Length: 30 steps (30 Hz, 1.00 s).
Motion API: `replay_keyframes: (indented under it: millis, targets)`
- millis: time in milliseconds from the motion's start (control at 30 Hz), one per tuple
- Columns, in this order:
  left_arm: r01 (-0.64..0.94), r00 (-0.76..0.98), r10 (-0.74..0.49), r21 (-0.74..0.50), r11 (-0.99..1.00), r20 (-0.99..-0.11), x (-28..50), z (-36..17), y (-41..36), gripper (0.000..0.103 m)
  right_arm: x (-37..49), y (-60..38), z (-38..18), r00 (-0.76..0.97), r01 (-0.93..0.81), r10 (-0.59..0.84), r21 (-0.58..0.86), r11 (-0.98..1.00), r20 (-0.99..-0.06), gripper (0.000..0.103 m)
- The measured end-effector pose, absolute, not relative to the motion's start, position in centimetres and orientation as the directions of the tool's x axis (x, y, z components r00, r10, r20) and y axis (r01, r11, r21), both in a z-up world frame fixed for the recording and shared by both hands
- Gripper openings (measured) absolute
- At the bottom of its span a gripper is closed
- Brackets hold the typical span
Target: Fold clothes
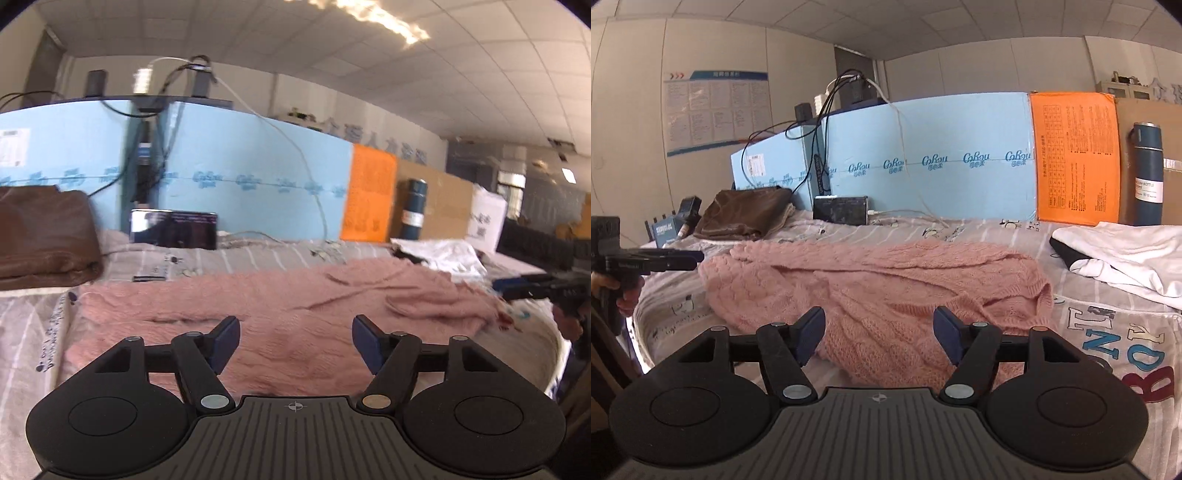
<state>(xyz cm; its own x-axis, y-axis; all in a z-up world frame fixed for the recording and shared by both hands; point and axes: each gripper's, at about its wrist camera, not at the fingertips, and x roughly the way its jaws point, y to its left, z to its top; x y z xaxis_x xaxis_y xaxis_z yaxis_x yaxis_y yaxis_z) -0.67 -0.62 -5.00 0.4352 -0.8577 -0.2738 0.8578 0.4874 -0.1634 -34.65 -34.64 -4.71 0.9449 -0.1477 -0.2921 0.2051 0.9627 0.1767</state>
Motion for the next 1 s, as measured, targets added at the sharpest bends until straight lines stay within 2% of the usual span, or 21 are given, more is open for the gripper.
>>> replay_keyframes:
  millis: [100, 167, 200, 300, 333, 367, 400, 433, 467, 533, 633, 700, 767, 867, 900, 967, 1000]
  targets:
    - [0.625, 0.687, -0.634, -0.158, 0.765, -0.355, 2.8, -5.0, -0.9, 0.073, -35.0, -37.3, -4.5, 0.938, 0.319, -0.257, 0.296, 0.9, -0.231, 0.069]
    - [0.547, 0.707, -0.537, -0.125, 0.828, -0.46, 5.2, -5.3, -1.5, 0.073, -34.7, -38.8, -4.8, 0.887, 0.445, -0.364, 0.317, 0.838, -0.284, 0.069]
    - [0.552, 0.682, -0.53, -0.121, 0.825, -0.504, 6.1, -5.5, -1.8, 0.073, -34.4, -39.5, -5.0, 0.855, 0.505, -0.413, 0.324, 0.8, -0.312, 0.069]
    - [0.603, 0.639, -0.545, -0.085, 0.793, -0.543, 6.5, -5.9, -2.8, 0.07, -33.6, -40.6, -5.7, 0.823, 0.547, -0.425, 0.328, 0.77, -0.376, 0.067]
    - [0.628, 0.627, -0.557, -0.07, 0.775, -0.545, 6.1, -6.0, -3.2, 0.061, -33.3, -41.0, -6.0, 0.813, 0.56, -0.427, 0.329, 0.761, -0.397, 0.067]
    - [0.658, 0.613, -0.575, -0.053, 0.751, -0.541, 5.6, -6.1, -3.5, 0.046, -32.8, -41.0, -6.1, 0.81, 0.556, -0.414, 0.322, 0.766, -0.415, 0.067]
    - [0.687, 0.599, -0.593, -0.036, 0.726, -0.538, 5.0, -6.2, -3.7, 0.016, -32.5, -40.9, -6.3, 0.807, 0.554, -0.405, 0.315, 0.77, -0.43, 0.067]
    - [0.703, 0.596, -0.606, -0.021, 0.711, -0.527, 4.4, -6.2, -3.8, 0.012, -32.0, -40.9, -6.5, 0.804, 0.55, -0.393, 0.31, 0.775, -0.446, 0.063]
    - [0.709, 0.604, -0.614, -0.008, 0.705, -0.508, 3.8, -6.1, -3.8, 0.011, -31.6, -40.9, -6.7, 0.801, 0.547, -0.383, 0.303, 0.78, -0.461, 0.051]
    - [0.705, 0.627, -0.648, -0.04, 0.708, -0.432, 2.6, -4.9, -2.3, 0.011, -31.0, -40.2, -7.1, 0.786, 0.555, -0.395, 0.262, 0.79, -0.476, 0.04]
    - [0.682, 0.661, -0.671, -0.104, 0.724, -0.335, 1.5, -2.3, 0.5, 0.011, -31.1, -40.0, -7.1, 0.78, 0.563, -0.412, 0.241, 0.791, -0.47, 0.035]
    - [0.675, 0.678, -0.664, -0.09, 0.732, -0.316, 0.7, -1.3, 1.7, 0.011, -31.1, -40.0, -7.2, 0.776, 0.567, -0.415, 0.237, 0.789, -0.476, 0.034]
    - [0.664, 0.685, -0.64, -0.065, 0.745, -0.348, 0.6, -1.4, 2.1, 0.012, -31.0, -40.0, -7.3, 0.77, 0.573, -0.421, 0.232, 0.786, -0.479, 0.033]
    - [0.637, 0.661, -0.585, -0.061, 0.769, -0.47, 1.8, -3.8, 1.8, 0.012, -30.9, -40.2, -7.4, 0.768, 0.576, -0.422, 0.232, 0.784, -0.482, 0.033]
    - [0.63, 0.646, -0.564, -0.058, 0.775, -0.515, 2.2, -4.7, 1.6, 0.017, -30.9, -40.3, -7.3, 0.769, 0.574, -0.419, 0.233, 0.785, -0.482, 0.034]
    - [0.611, 0.657, -0.539, -0.046, 0.79, -0.527, 2.7, -5.3, 1.3, 0.023, -31.0, -40.4, -7.0, 0.774, 0.571, -0.42, 0.236, 0.786, -0.473, 0.039]
    - [0.6, 0.67, -0.529, -0.04, 0.799, -0.521, 2.9, -5.3, 1.3, 0.035, -31.2, -40.5, -6.8, 0.782, 0.568, -0.421, 0.246, 0.786, -0.459, 0.043]
